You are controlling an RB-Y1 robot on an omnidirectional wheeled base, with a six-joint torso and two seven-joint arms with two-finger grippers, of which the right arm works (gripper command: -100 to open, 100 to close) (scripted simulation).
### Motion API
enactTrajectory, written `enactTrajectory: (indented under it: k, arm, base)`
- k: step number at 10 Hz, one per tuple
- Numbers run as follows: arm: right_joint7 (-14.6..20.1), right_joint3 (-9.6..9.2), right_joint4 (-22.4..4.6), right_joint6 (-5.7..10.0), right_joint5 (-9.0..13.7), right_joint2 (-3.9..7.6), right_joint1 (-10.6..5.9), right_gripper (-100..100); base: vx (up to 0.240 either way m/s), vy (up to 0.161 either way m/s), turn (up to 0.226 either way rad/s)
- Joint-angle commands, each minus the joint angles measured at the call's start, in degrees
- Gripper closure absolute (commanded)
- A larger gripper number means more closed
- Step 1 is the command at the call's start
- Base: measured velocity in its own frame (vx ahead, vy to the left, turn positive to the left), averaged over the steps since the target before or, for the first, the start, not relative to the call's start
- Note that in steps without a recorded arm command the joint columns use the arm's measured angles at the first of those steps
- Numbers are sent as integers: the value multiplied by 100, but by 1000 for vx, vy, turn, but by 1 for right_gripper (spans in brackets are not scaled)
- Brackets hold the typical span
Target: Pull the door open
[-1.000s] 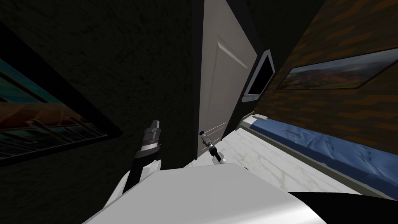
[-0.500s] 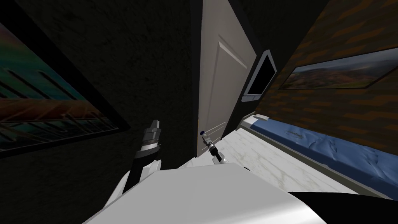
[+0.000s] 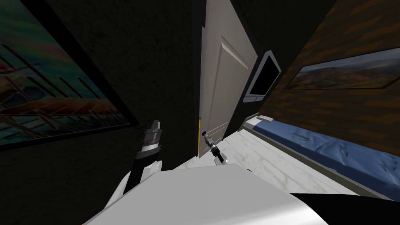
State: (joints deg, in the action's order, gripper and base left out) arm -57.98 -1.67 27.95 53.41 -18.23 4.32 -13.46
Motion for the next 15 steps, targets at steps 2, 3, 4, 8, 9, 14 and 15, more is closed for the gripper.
enactTrajectory:
  k: [2,3,4,8,9,14,15]
  arm:
    - [377,-17,33,-7,104,35,33,100]
    - [530,-27,47,-12,166,53,47,100]
    - [563,-27,47,-12,166,53,47,100]
    - [1197,-63,99,-32,400,118,99,100]
    - [1215,-63,99,-32,400,118,99,100]
    - [1883,-102,154,-52,646,186,153,100]
    - [2087,-116,175,-60,737,210,173,100]
  base:
    - [-42,-20,39]
    - [-51,-22,83]
    - [-42,-18,29]
    - [-40,-19,77]
    - [-30,-13,40]
    - [-35,-19,72]
    - [-36,-14,107]
